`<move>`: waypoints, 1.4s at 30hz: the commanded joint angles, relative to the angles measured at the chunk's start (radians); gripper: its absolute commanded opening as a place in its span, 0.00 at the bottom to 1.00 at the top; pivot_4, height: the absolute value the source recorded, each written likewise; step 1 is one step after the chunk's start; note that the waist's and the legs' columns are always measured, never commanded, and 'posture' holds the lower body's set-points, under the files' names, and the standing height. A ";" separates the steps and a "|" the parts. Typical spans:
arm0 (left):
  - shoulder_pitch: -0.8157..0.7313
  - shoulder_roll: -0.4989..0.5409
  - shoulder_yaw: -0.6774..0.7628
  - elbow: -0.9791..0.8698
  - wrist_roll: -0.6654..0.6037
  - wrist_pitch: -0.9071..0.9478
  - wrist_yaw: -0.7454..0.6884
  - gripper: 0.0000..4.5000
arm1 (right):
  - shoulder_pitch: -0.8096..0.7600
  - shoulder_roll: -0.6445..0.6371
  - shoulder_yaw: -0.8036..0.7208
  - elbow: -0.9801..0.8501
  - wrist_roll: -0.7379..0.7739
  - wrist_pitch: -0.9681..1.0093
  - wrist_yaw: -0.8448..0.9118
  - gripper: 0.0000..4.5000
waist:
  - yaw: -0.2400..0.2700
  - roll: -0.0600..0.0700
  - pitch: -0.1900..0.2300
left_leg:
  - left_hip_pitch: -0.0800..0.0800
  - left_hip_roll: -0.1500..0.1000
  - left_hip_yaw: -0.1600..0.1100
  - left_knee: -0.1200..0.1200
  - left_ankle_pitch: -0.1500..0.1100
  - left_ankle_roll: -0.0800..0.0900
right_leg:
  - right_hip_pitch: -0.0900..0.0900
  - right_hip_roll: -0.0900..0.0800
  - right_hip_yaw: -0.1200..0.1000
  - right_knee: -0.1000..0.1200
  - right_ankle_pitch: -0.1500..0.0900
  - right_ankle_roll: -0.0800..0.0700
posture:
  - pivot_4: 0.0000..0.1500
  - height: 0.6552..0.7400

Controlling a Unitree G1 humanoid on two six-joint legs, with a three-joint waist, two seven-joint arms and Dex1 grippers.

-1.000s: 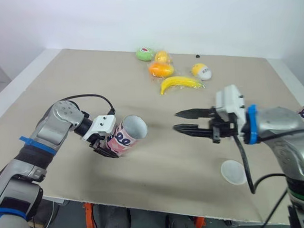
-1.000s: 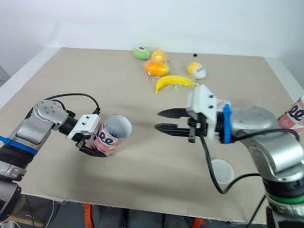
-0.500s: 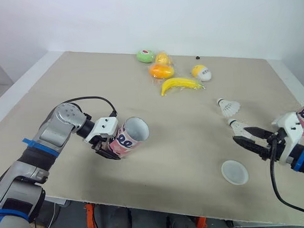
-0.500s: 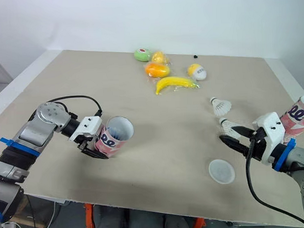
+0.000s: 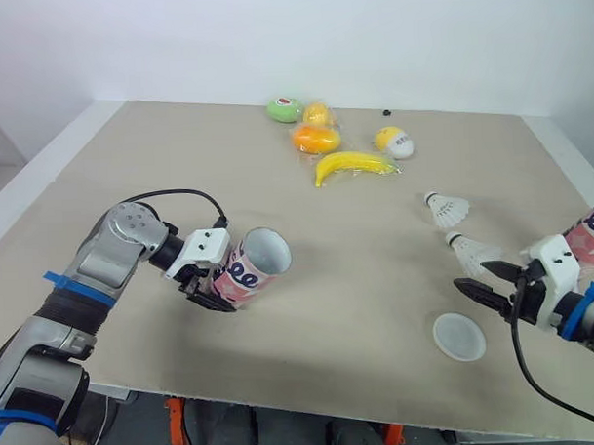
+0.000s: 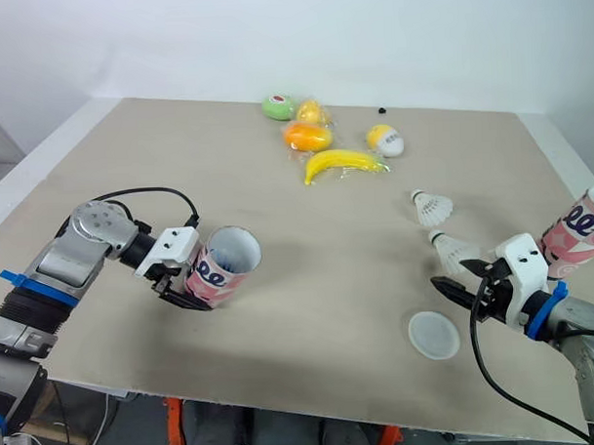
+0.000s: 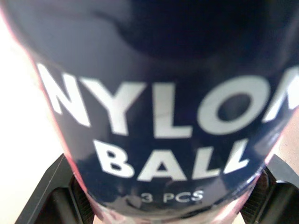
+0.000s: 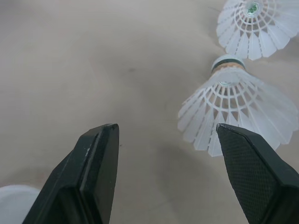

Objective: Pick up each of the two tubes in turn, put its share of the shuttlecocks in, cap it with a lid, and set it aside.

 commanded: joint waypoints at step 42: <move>0.000 -0.053 -0.043 -0.004 0.008 0.028 -0.015 0.75 | -0.708 -0.034 0.650 -0.346 -0.117 -0.100 0.248 0.01 | 0.002 0.001 0.001 | -0.002 -0.006 -0.002 0.001 -0.002 0.004 | -0.001 -0.006 -0.002 -0.002 -0.002 -0.001 | 1.00 0.46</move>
